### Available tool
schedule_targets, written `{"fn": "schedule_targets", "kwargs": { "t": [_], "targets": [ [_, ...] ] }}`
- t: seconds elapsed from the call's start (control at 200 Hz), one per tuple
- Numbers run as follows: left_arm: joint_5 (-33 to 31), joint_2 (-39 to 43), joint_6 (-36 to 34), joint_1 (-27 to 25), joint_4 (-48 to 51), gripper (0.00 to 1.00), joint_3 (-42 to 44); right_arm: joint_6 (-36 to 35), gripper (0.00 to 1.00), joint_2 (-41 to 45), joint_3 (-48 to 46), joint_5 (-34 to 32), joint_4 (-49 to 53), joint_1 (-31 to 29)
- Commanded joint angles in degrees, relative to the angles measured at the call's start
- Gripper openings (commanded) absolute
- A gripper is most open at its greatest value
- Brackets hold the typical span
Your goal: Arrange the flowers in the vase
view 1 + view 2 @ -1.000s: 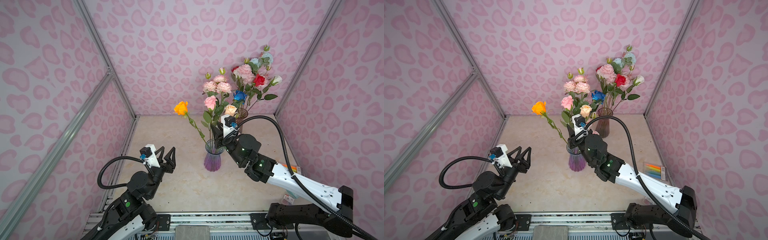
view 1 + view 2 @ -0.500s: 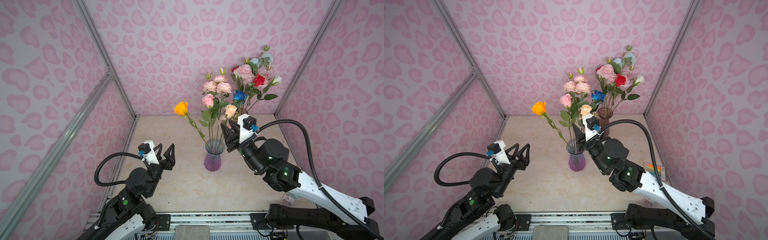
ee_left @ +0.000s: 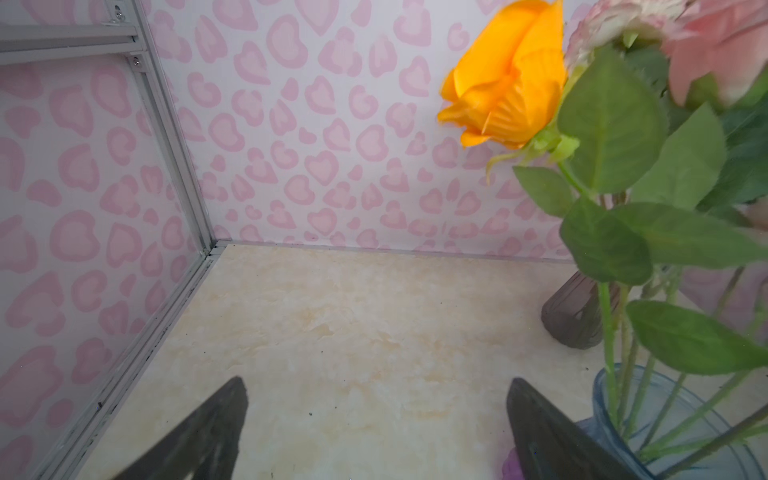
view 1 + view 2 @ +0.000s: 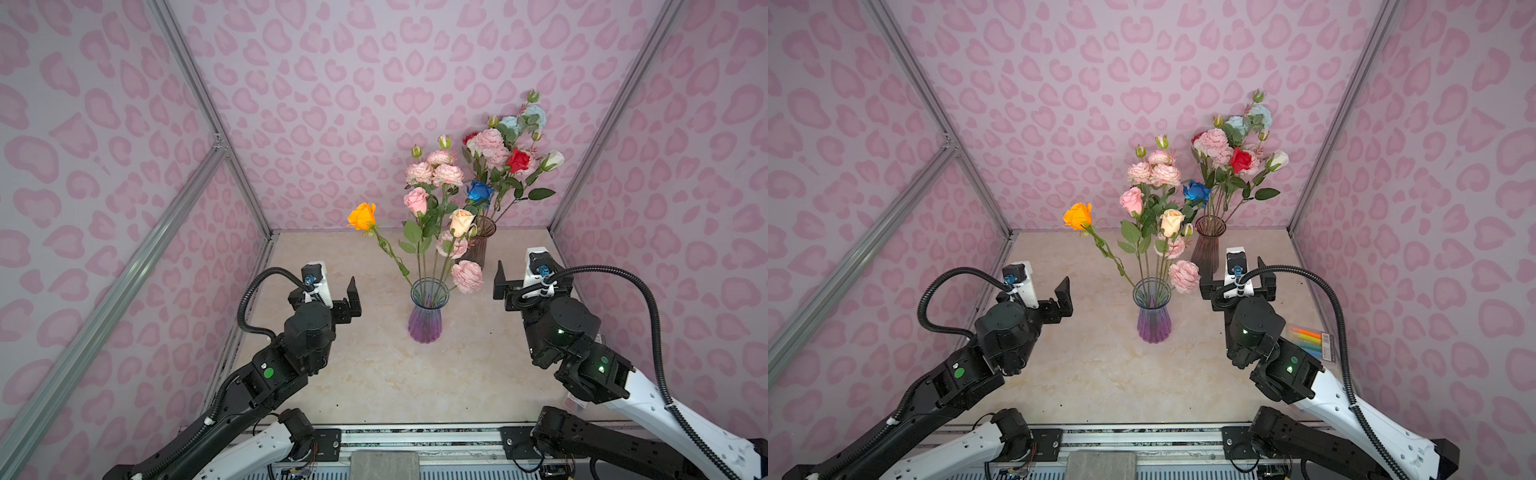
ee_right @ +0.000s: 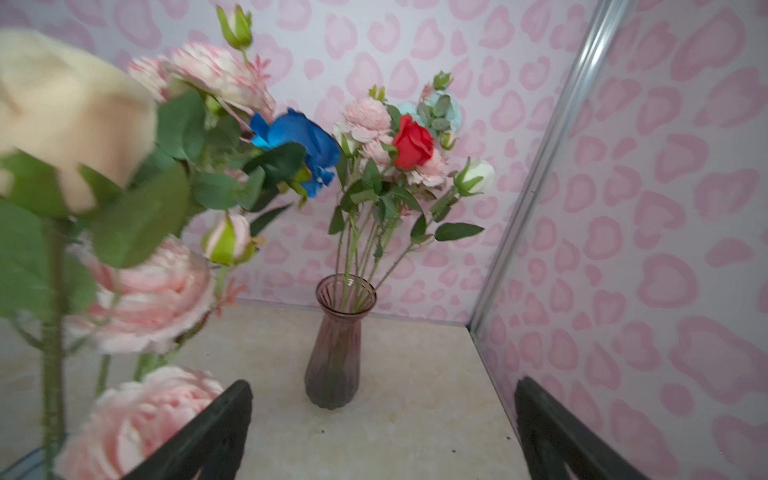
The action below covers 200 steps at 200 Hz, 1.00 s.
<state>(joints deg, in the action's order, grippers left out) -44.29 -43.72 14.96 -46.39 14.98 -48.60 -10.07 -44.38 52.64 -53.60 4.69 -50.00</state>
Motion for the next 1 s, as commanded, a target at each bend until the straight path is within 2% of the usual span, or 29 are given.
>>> {"fn": "schedule_targets", "kwargs": {
  "t": [0.0, 0.06, 0.09, 0.155, 0.23, 0.28, 0.365, 0.465, 0.63, 0.71, 0.815, 0.925, 0.995],
  "targets": [
    [-3.78, -1.03, -2.12, 1.86, -6.36, 0.98, 3.48, 2.58, 0.98, 1.23, -1.77, -2.71, 0.39, 4.55],
    [4.12, -2.27, -12.38, 5.52, -9.41, 0.98, 5.84, 6.82, 0.98, 1.59, -3.71, 0.54, 2.82, 9.32],
    [8.08, -3.02, -14.71, 7.71, -9.56, 0.98, 6.86, 9.96, 0.98, 2.05, -5.47, 1.98, 2.74, 12.27],
    [15.48, -3.76, -9.72, 14.06, -10.38, 0.98, 9.1, 13.04, 0.98, 4.11, -10.42, 9.16, 0.77, 18.3],
    [25.39, -2.63, -5.67, 20.83, -15.89, 0.98, 13.66, 6.55, 0.98, 6.83, -16.68, 19.58, -6.4, 22.54],
    [25.03, -2.47, -6.36, 22.95, -21.11, 0.98, 17.13, 3.3, 0.98, 7.76, -20.45, 23.13, -11.86, 23.46],
    [20.28, -5.47, -9.02, 25.66, -30.94, 0.98, 21.77, -2.83, 0.98, 6.53, -25.34, 30.25, -19.09, 24.84],
    [20.44, -11.99, -8.9, 29.99, -38.16, 0.98, 24.55, -0.81, 0.98, 1.54, -27.45, 34.15, -23.13, 27.04],
    [20.77, -16.79, -12.9, 33.39, -44.3, 0.98, 26.33, 0.85, 0.99, -7.81, -26.45, 35.0, -23.4, 29.52],
    [26.36, -17.48, -11.68, 38.06, -47.9, 0.98, 28.74, 0.7, 0.99, -11.46, -27.65, 36.69, -27.04, 31.57],
    [31.63, -19.38, -9.23, 43.44, -56.61, 0.98, 33.15, 0.32, 0.98, -16.8, -30.69, 41.97, -36.54, 34.98],
    [33.91, -25.31, -9.79, 46.18, -63.72, 0.98, 34.93, 1.41, 0.99, -22.14, -31.64, 43.62, -40.26, 37.19],
    [38.68, -28.45, -9.13, 47.89, -66.55, 0.98, 33.79, 3.39, 0.99, -24.98, -33.95, 45.95, -46.67, 39.52]
  ]
}}
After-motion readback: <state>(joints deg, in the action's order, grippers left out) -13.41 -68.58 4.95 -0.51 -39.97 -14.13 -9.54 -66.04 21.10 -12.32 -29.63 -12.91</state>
